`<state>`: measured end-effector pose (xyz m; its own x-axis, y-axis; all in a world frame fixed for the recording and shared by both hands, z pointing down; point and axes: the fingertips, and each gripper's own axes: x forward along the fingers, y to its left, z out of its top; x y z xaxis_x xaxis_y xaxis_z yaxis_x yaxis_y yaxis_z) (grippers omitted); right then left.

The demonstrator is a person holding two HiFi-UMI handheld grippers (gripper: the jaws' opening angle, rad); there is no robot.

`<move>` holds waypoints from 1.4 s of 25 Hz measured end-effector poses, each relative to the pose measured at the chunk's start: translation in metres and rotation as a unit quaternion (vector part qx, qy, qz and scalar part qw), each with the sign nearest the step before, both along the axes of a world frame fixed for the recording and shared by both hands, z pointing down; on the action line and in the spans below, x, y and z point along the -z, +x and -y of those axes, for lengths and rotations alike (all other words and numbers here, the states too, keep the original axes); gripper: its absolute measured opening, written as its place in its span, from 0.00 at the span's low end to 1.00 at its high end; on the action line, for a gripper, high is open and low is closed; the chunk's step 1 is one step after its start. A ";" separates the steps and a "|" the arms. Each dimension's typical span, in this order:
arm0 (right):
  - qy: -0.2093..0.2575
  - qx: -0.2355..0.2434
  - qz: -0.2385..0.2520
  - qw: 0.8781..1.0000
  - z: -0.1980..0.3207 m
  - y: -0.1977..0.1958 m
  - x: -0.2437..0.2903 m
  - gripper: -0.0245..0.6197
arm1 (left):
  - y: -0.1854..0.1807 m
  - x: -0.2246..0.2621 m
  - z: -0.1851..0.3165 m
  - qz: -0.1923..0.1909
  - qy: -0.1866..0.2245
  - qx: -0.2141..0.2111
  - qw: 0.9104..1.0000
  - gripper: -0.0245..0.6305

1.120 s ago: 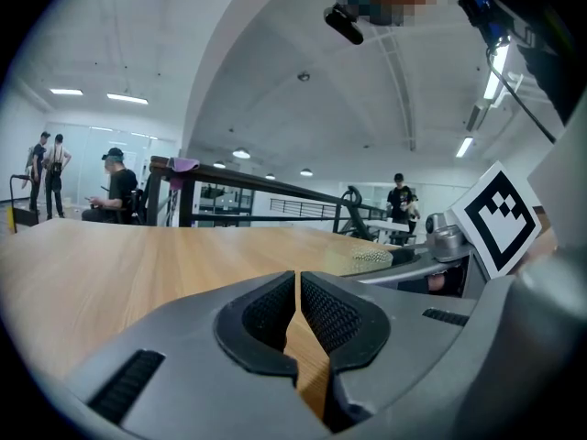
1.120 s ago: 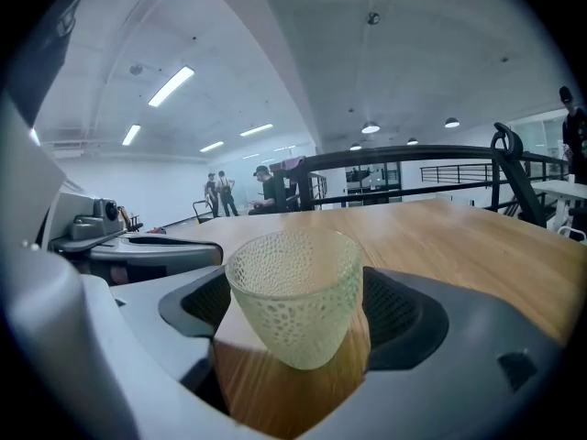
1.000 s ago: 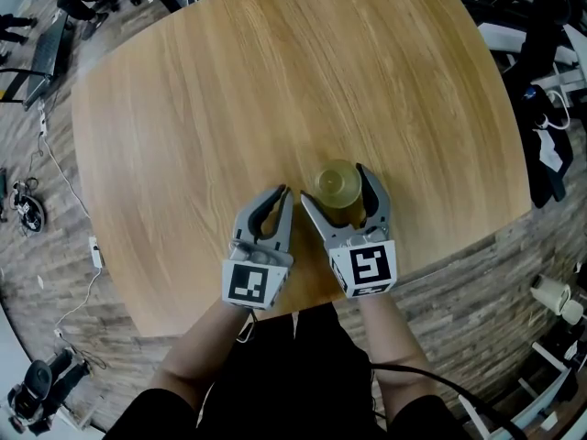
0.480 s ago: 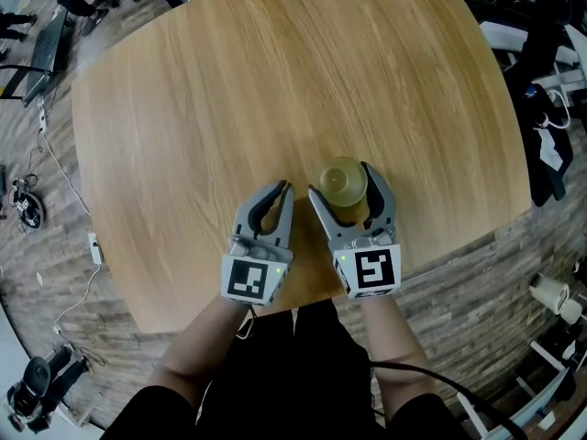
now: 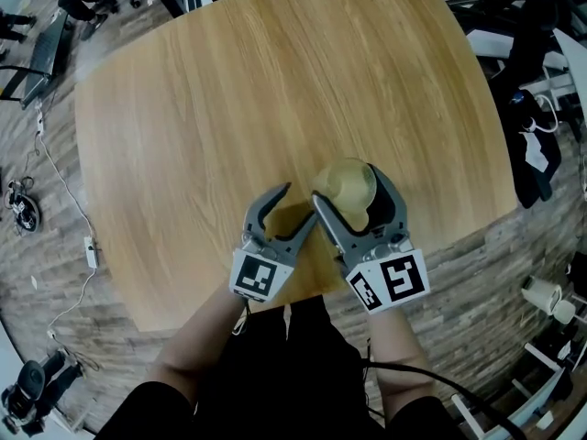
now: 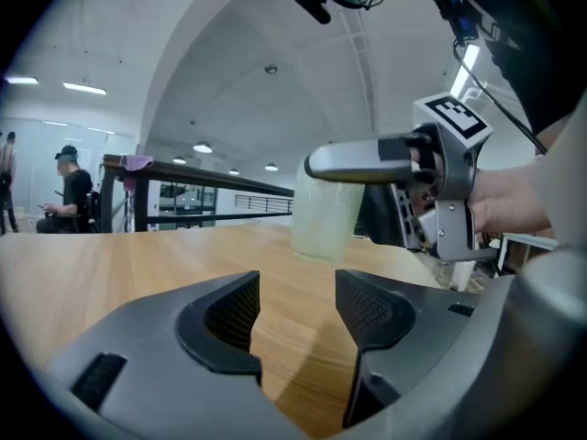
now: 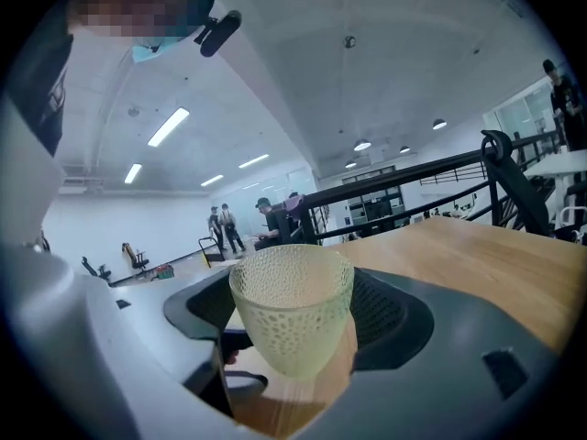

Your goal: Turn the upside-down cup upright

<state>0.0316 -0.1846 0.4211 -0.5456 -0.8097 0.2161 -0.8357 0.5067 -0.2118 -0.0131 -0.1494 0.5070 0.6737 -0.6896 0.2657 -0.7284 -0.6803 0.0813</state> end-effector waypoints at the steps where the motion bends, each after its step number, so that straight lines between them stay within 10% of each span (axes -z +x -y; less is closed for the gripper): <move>1: -0.002 0.007 0.010 1.000 -0.002 -0.001 0.008 0.64 | 0.006 0.003 -0.001 -0.009 0.004 -0.008 1.000 0.43; 6: -0.024 0.049 0.062 0.997 -0.013 -0.007 0.032 0.64 | 0.023 0.027 -0.005 -0.065 0.035 -0.037 0.997 0.50; 35: -0.054 0.049 0.038 0.997 -0.026 -0.011 -0.009 0.64 | 0.026 0.007 -0.008 0.022 0.052 -0.061 0.997 0.51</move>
<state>0.0206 -0.1590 0.4302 -0.6387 -0.7264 0.2539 -0.7630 0.5553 -0.3308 0.0127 -0.1412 0.5001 0.7435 -0.6286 0.2281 -0.6412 -0.7670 -0.0238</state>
